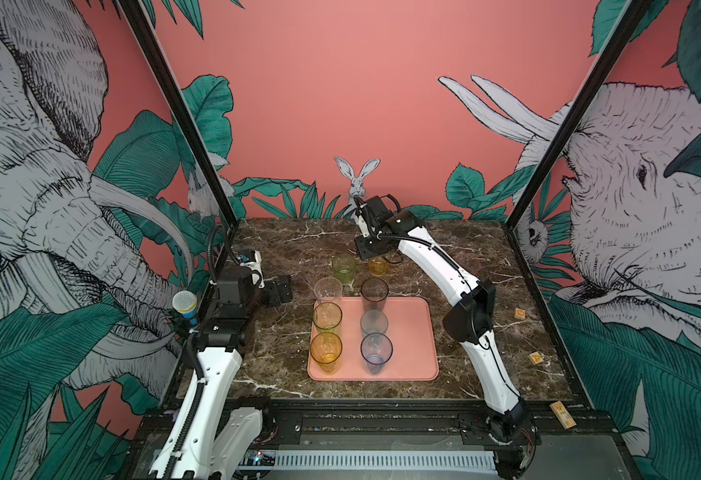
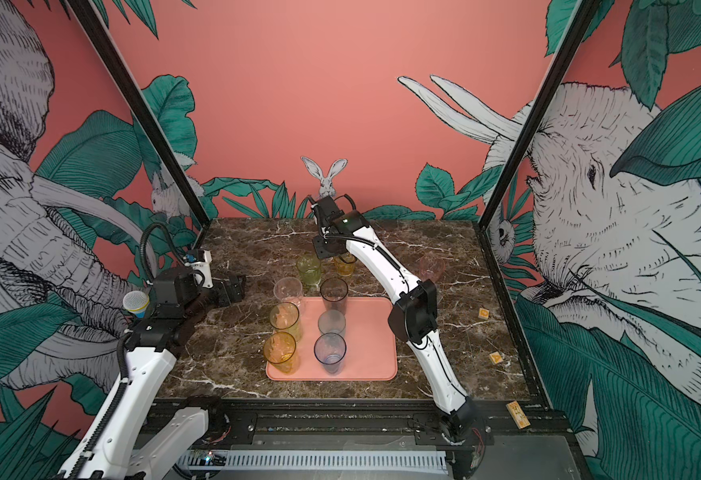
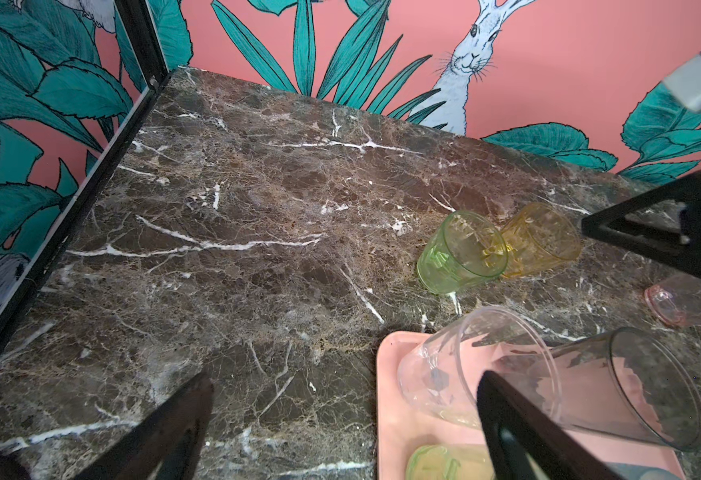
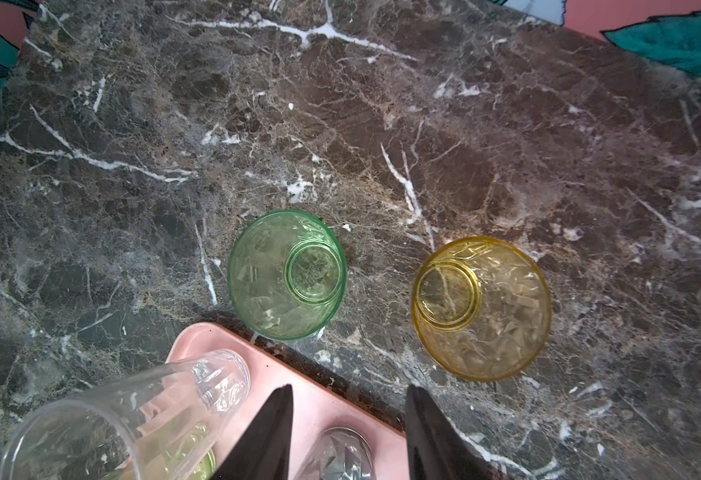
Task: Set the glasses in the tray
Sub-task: 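Raise the right gripper and move it over the green glass beyond the tray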
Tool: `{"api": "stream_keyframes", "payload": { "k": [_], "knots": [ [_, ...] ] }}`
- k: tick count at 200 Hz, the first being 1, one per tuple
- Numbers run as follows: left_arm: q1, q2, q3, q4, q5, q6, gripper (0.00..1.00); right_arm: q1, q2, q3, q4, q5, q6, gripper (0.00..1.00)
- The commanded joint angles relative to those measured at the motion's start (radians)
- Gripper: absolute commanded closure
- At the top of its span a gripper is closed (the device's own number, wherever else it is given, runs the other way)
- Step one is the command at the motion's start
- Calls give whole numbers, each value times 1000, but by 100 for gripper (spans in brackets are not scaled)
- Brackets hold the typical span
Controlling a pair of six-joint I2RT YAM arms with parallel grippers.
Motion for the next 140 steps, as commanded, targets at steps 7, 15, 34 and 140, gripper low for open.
{"api": "stream_keyframes", "payload": {
  "k": [7,15,34,140],
  "knots": [
    [1,-13,-22,-1,11,10,0,-1,35,28,31,-18,14,55],
    [-1,-9,-25,3,14,9,0,0,44,29,40,-20,18,55],
    [-1,-2,-30,11,16,5,0,0,66,35,56,-26,27,57],
    [-1,-10,-29,13,0,11,1,4,168,94,97,-21,64,61]
  ]
}}
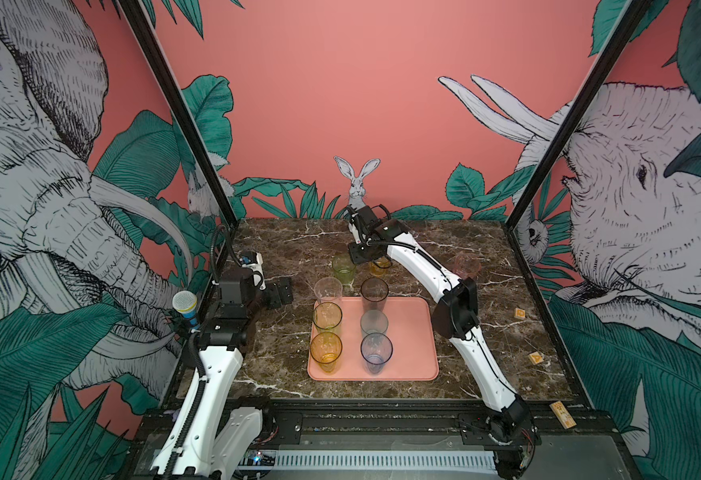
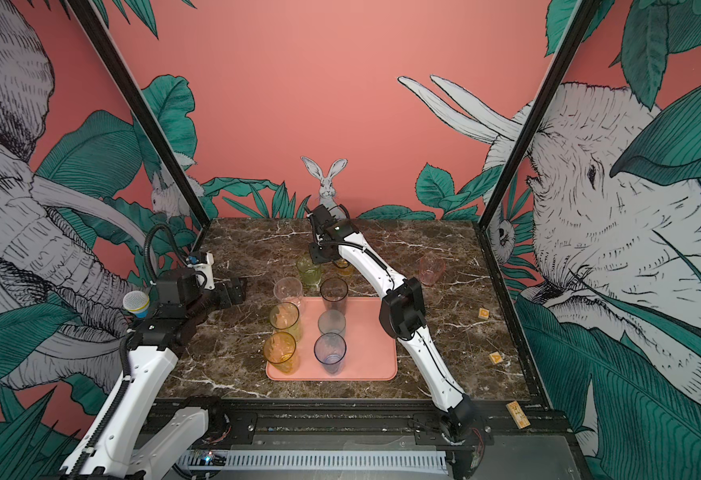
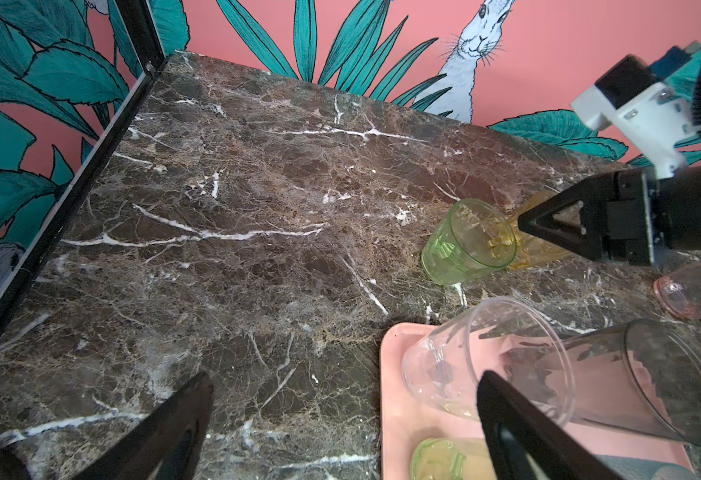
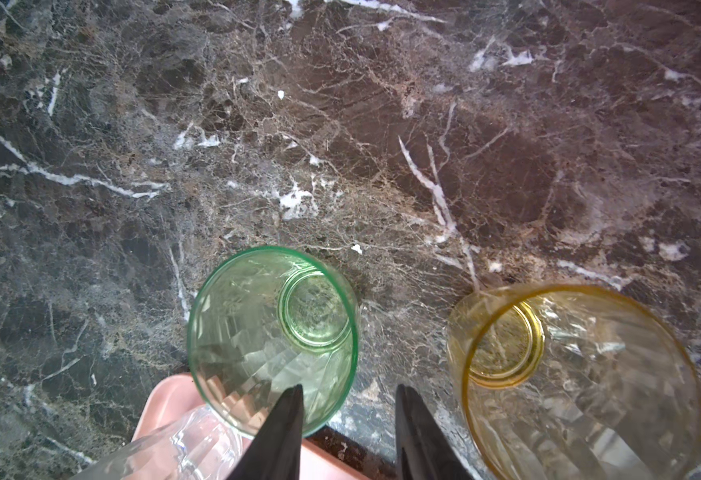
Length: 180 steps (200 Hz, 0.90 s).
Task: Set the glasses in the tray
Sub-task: 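Raise the right gripper and move it over the green glass beyond the tray, then lower the right gripper around the green glass and close it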
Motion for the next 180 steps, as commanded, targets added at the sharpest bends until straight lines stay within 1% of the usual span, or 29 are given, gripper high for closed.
{"api": "stream_keyframes", "payload": {
  "k": [1,79,137,180],
  "knots": [
    [-1,-19,-10,11,0,7,1,4,21,30,19,11,15,61],
    [-1,-28,-13,6,0,7,0,13,68,33,52,12,40,61],
    [-2,-35,-22,4,-4,7,0,17,100,49,79,10,63,66],
    [-1,-37,-24,6,-4,5,1,19,107,50,92,17,76,72]
  ]
}}
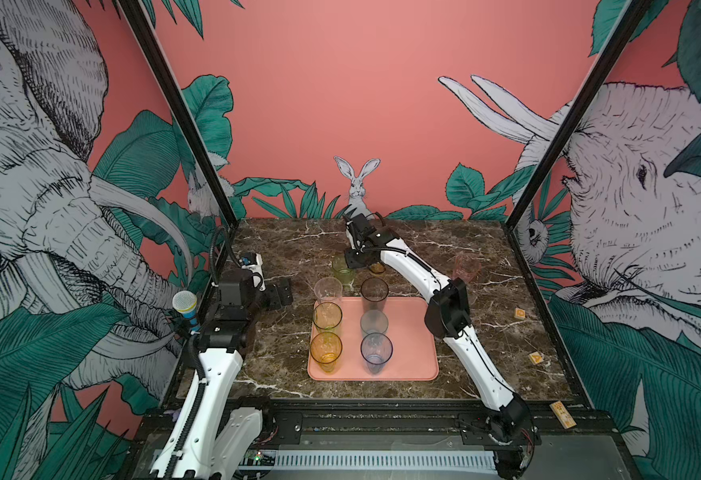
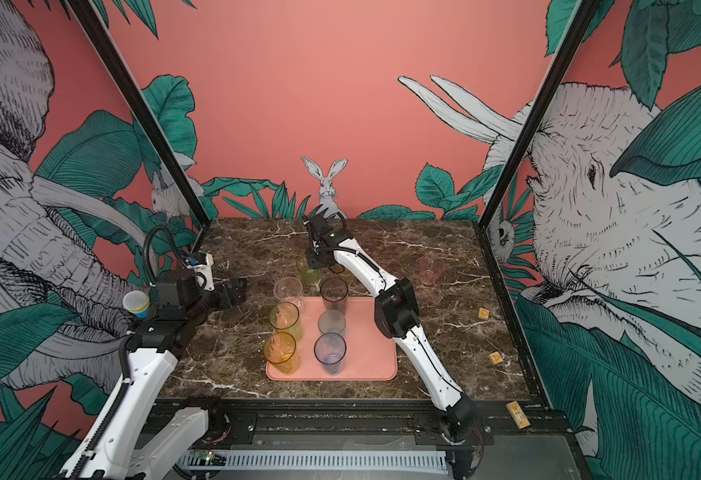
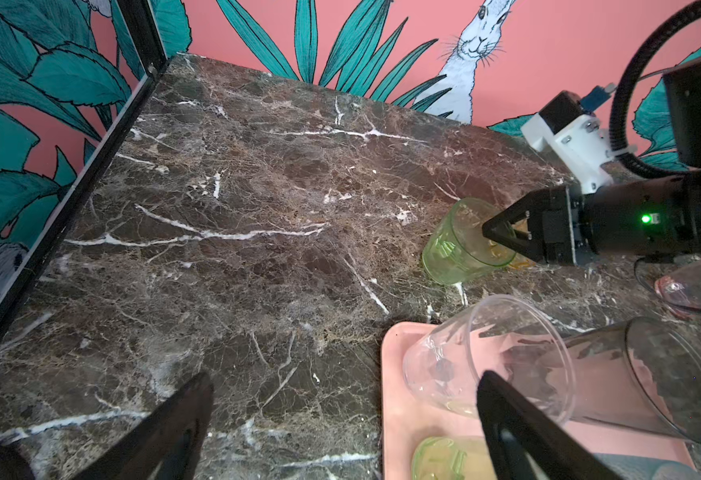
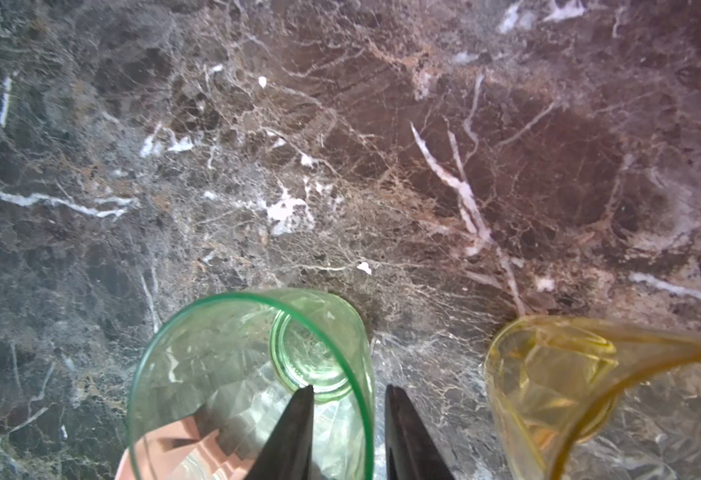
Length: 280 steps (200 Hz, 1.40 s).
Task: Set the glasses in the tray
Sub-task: 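Lower the right gripper around the green glass and close it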
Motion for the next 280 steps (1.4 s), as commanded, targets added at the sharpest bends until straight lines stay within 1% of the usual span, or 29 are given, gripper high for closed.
{"api": "stream_keyframes", "payload": {
  "k": [1,38,77,137,216,280],
  "knots": [
    [-1,-23,-15,7,-2,3,0,8,24,29,23,12,13,72],
    [-1,-19,-17,13,1,2,0,8,27,29,26,18,16,79],
    [-1,-26,-22,13,6,-3,0,8,24,29,29,26,19,89],
    [0,-40,-24,6,3,-4,0,8,3,29,32,47,25,100],
    [-1,-60,-42,8,10,-21,0,8,-91,24,4,67,11,100],
    [-1,-88,-35,-23,-19,-20,0,9,-188,25,-36,78,4,100]
  ]
}}
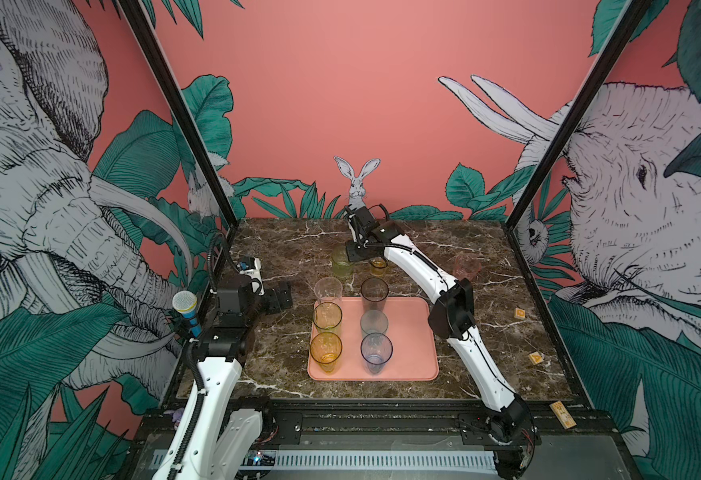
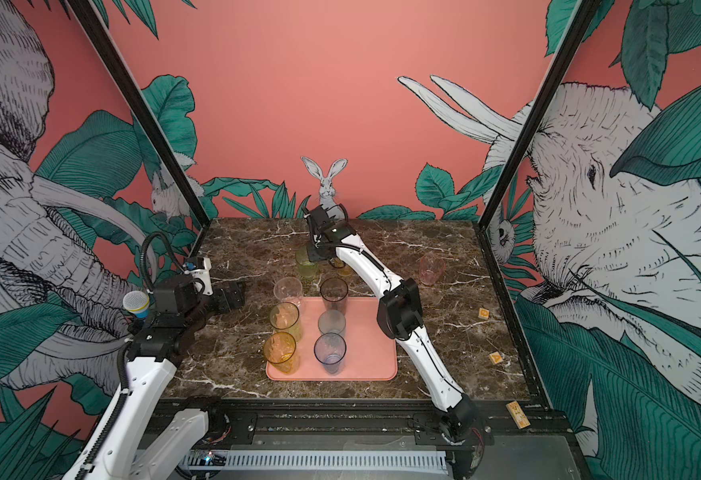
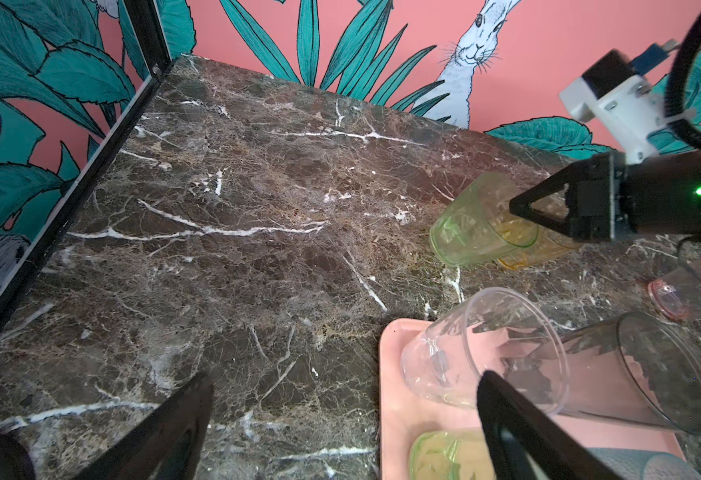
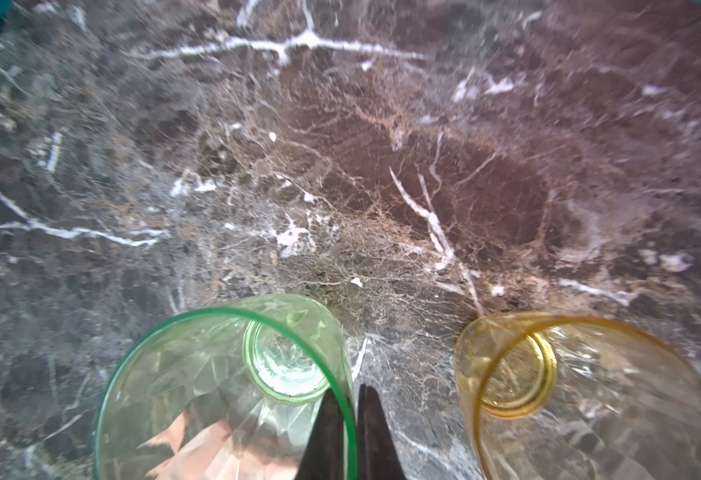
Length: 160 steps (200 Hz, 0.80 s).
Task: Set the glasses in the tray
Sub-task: 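Lift the green glass with the right gripper and carry it over the tray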
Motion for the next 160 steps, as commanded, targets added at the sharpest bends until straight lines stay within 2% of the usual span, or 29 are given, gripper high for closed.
{"api": "stream_keyframes", "payload": {
  "k": [1,119,160],
  "knots": [
    [-1,-23,-1,-23,-15,-2,0,7,-101,24,-17,20,-9,100],
    [0,-51,20,-55,-32,13,1,7,-343,23,-220,102,-34,100],
    [0,-48,16,-39,-39,10,1,4,-463,-57,-254,146,-48,100]
  ]
}}
